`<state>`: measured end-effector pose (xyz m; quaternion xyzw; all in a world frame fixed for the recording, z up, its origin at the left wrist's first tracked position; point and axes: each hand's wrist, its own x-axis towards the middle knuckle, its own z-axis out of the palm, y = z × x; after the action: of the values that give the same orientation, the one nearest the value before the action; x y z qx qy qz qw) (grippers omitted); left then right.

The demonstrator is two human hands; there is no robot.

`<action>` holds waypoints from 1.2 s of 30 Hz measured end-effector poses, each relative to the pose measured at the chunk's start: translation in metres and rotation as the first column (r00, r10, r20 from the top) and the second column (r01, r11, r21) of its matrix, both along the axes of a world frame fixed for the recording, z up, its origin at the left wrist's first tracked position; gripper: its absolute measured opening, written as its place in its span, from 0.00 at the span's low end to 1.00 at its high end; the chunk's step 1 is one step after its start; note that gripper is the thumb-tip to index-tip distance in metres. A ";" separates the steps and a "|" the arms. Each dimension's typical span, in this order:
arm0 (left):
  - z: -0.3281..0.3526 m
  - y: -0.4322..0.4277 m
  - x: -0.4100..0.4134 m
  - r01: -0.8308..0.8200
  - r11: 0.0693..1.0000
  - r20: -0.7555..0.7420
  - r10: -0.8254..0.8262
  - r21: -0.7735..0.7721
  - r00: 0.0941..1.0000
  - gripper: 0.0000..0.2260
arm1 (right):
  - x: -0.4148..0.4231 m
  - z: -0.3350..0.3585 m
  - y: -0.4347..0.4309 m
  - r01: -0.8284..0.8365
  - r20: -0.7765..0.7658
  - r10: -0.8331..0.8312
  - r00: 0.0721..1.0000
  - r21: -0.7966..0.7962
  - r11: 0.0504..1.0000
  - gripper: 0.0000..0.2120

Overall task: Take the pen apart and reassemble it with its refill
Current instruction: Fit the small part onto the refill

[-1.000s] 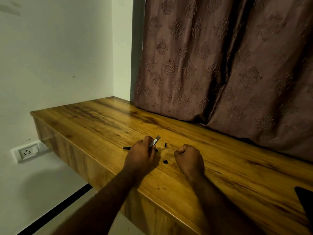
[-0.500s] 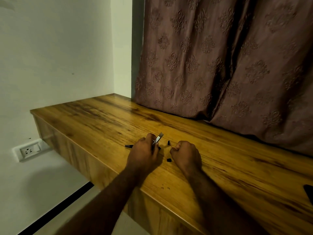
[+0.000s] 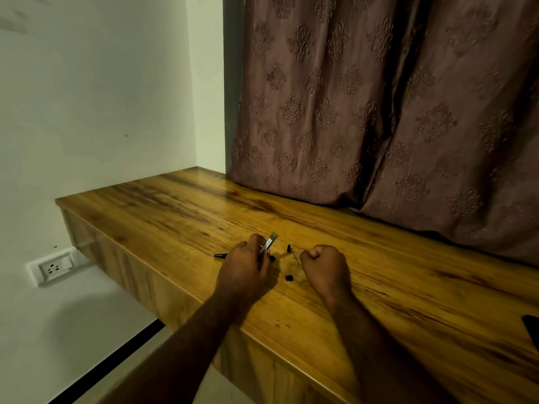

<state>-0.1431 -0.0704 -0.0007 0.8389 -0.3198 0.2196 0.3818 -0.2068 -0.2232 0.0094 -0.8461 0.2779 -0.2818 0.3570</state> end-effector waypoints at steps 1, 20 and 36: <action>0.000 0.000 0.000 0.000 1.000 0.002 0.000 -0.001 1.000 0.05 | -0.002 0.001 -0.002 -0.031 0.060 0.028 0.998 0.048 0.998 0.14; -0.002 -0.001 0.003 -0.027 0.999 0.014 0.027 0.020 1.000 0.05 | -0.015 -0.001 0.006 -0.365 -0.229 0.328 0.917 -0.141 0.920 0.06; 0.003 0.001 -0.004 0.127 0.991 0.097 -0.131 0.044 0.987 0.14 | -0.017 0.019 0.012 -0.339 0.405 0.192 0.894 0.330 0.881 0.07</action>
<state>-0.1468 -0.0695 0.0021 0.8115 -0.3963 0.2297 0.3628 -0.2235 -0.2111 0.0288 -0.7213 0.1379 -0.3181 0.5996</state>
